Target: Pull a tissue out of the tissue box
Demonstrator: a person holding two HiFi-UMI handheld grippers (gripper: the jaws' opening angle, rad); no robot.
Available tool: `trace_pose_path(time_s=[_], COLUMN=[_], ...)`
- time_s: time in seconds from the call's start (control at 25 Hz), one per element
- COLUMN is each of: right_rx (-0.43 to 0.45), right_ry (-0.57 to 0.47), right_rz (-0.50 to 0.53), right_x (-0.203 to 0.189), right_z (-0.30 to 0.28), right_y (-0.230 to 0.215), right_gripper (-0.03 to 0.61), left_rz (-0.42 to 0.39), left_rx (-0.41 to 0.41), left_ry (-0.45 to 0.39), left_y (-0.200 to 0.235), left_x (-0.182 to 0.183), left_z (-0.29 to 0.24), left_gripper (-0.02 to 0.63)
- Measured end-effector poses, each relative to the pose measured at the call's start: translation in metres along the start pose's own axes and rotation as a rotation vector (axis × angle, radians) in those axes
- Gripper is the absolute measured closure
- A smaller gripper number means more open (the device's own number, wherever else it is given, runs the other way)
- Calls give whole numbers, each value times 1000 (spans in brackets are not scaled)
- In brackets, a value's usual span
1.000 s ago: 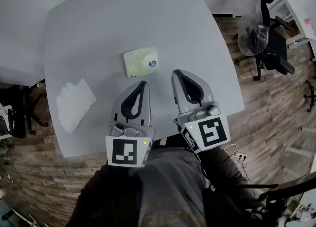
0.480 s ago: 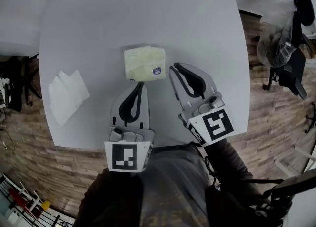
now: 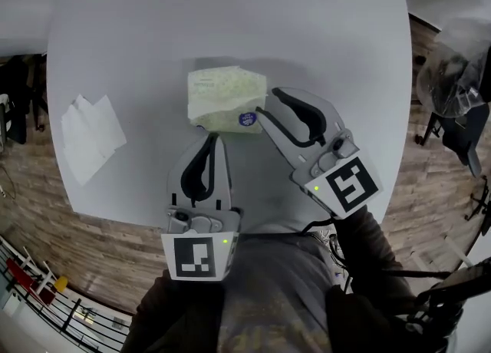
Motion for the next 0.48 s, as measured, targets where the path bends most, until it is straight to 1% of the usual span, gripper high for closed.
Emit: trace_pose_path(time_s=[0.12, 0.24, 0.28, 0.32, 0.36, 0.48], right_rx=[47, 57, 54, 50, 51, 64], right_ry=[17, 42, 45, 44, 42, 27], right_rz=[41, 64, 71, 78, 85, 99], right_x=[-5, -10, -11, -11, -10, -3], right_z=[-11, -18, -19, -20, -20, -17], right_y=[-4, -4, -5, -5, -4, 3], right_gripper=[469, 471, 484, 537, 575, 576], left_rz=[11, 23, 26, 28, 30, 47], left_rx=[21, 33, 35, 36, 37, 43], left_ry=[12, 22, 24, 23, 23, 16], left_y=[1, 0, 1, 1, 2, 2], left_x=[-6, -10, -12, -13, -14, -15], left_z=[-6, -9, -11, -12, -13, -15], left_gripper=[617, 617, 617, 617, 617, 617])
Point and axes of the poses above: the fingertips, and each gripper's own axes: z backward along the fingers, y to its left, x out of its top, the point moved 8 cm from there along z, backward along the fingers, and after that the axes turned 1 degree about -z, right-handed, at the moved point
